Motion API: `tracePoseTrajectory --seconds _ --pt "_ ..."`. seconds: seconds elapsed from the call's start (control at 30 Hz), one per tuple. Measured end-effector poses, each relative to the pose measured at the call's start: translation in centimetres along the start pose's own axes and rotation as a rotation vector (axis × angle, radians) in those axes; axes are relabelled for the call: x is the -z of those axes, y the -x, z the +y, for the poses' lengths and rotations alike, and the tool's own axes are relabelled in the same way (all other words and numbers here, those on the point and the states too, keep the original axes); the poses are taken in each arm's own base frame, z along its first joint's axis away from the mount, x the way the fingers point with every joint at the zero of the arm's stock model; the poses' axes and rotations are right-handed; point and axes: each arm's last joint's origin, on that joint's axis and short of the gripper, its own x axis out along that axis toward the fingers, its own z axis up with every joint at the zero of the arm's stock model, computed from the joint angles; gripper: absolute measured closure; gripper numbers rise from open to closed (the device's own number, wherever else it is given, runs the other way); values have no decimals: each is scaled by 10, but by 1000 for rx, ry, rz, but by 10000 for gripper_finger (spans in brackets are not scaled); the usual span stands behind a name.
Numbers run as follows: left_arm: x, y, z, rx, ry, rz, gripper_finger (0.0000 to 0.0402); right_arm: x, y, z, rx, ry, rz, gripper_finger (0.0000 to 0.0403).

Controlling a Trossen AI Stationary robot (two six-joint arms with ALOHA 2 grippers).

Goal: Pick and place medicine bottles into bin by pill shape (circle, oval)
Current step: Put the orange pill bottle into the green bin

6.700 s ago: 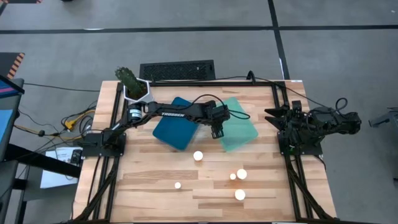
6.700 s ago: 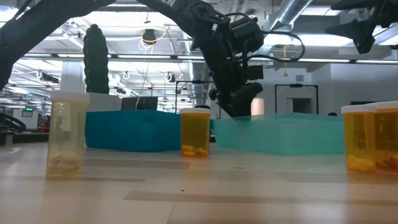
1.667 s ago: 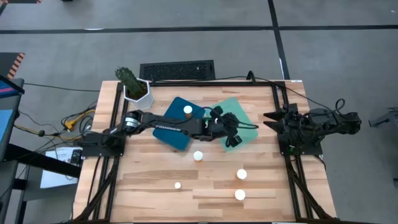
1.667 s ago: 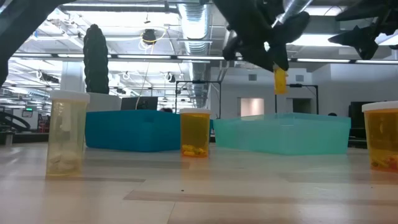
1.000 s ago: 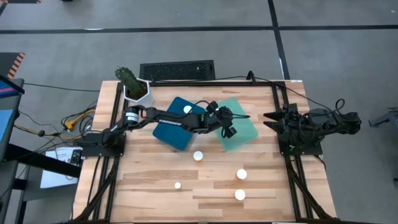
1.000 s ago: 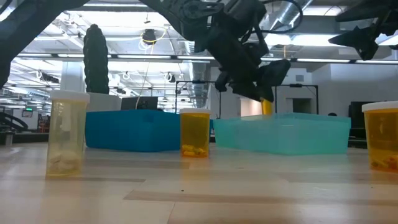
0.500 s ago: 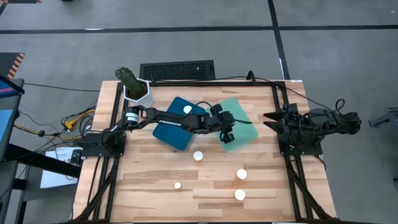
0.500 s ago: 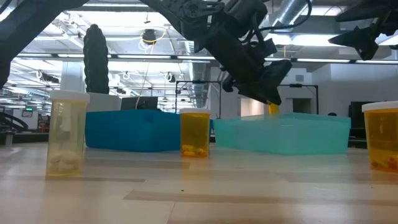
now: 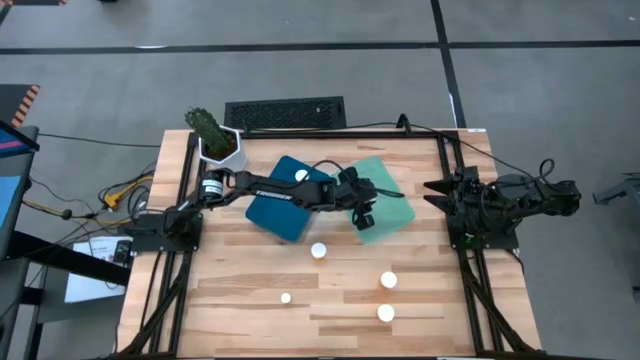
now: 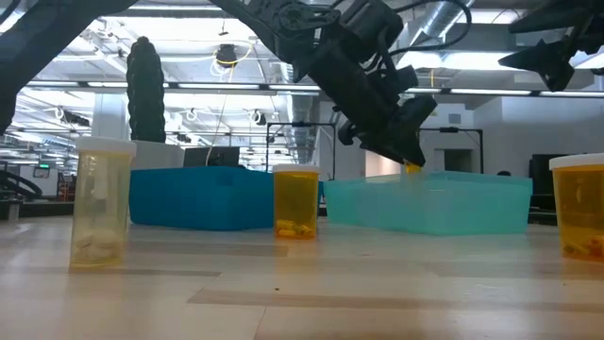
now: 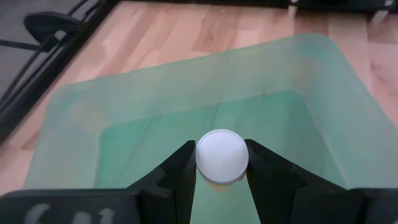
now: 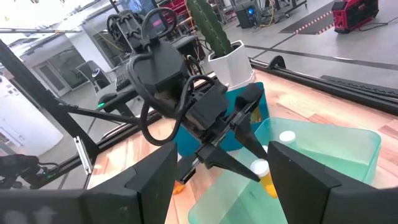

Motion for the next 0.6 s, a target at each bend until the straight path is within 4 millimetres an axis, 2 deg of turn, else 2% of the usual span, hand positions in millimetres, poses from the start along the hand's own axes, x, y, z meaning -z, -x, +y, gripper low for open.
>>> tracePoseTrajectory --seconds 0.07,0.23,0.3,0.37,0.6 --pt "0 0 -1 19 -3 1 284 0 0 0 0 0 0 143" --pt "18 -12 -12 35 -20 85 284 0 0 0 -1 -1 0 143" --pt "11 -16 -16 17 -19 39 284 0 0 0 0 0 0 143" --pt "9 -14 -16 -14 -41 87 284 0 0 0 -2 -3 -4 143" --pt "-1 -15 -11 -21 -60 83 284 0 0 0 -1 -3 -3 143"
